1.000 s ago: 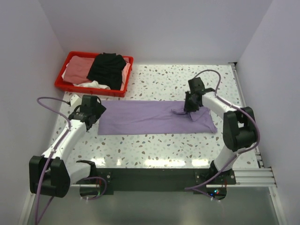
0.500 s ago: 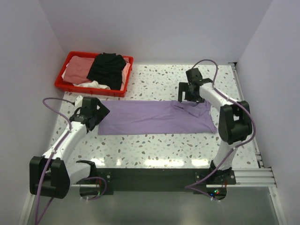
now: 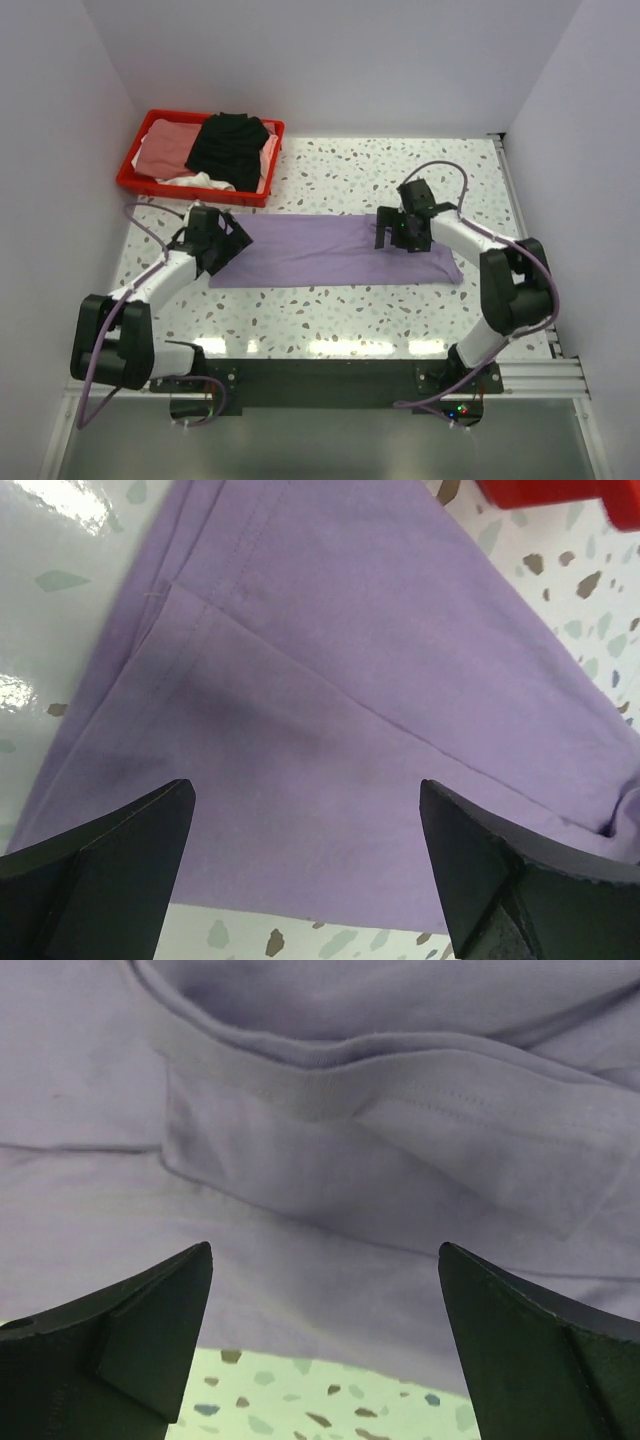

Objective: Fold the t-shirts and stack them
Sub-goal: Fold the tshirt

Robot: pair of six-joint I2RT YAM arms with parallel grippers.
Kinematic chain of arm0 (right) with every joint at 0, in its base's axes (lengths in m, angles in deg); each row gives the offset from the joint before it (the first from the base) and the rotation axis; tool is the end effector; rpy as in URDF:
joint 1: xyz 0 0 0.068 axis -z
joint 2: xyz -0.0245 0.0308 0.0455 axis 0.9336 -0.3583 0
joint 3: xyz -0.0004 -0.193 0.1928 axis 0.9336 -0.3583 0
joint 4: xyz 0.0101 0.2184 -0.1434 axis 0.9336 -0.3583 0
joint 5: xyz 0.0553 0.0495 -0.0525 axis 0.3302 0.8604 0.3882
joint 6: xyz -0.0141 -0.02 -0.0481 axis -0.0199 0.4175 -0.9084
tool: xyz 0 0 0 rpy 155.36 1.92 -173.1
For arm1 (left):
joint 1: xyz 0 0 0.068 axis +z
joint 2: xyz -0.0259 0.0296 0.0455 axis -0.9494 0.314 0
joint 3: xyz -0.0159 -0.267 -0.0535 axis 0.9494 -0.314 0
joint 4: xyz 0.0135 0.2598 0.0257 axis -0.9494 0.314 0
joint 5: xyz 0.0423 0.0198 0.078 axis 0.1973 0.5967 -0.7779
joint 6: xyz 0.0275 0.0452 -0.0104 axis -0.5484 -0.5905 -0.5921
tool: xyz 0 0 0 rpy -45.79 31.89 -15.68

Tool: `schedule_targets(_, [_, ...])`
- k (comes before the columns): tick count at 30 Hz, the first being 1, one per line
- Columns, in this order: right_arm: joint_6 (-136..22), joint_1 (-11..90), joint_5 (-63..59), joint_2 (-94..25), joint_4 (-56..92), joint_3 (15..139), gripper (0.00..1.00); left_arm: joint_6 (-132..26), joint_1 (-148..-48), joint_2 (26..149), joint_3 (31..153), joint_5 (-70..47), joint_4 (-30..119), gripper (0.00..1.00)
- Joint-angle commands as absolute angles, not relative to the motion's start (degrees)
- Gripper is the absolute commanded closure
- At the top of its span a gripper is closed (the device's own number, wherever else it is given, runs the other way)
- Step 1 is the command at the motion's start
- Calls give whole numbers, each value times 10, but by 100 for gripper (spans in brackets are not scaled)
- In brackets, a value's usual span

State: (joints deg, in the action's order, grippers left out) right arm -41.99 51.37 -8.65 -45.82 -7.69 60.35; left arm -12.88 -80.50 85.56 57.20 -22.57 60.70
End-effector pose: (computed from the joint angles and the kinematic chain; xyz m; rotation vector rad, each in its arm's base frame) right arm 0.3082 0.0987 0.1952 0.0866 2.6463 0.2584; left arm 0.2472 -0.0364 0.1865 -0.9230 2.3079 -0.3955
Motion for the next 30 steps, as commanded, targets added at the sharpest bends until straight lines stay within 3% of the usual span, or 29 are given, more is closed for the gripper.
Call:
schedule_targets(1, [-412,515,-92,-497,-18,625,1,-159,-807,889,559,-208,567,0])
schedule_targets(11, [-451,530,-213,-592,-16,726,1,-160,-806,925,538,-292,633,0])
schedule_targets(15, [-482,548,-247,-644,-18,823,1,-160,-805,923,534,-309,650,0])
schedule_targets(20, [-501,557,-222,-669,-64,920,1,-165,-805,896,535,-306,662,0])
schedule_targets(26, [-435,556,-168,-535,-69,814,1,-167,-808,827,561,-282,670,0])
schedule_targets(30, [-364,557,-127,-425,-69,632,1,-176,-810,805,600,-292,657,0])
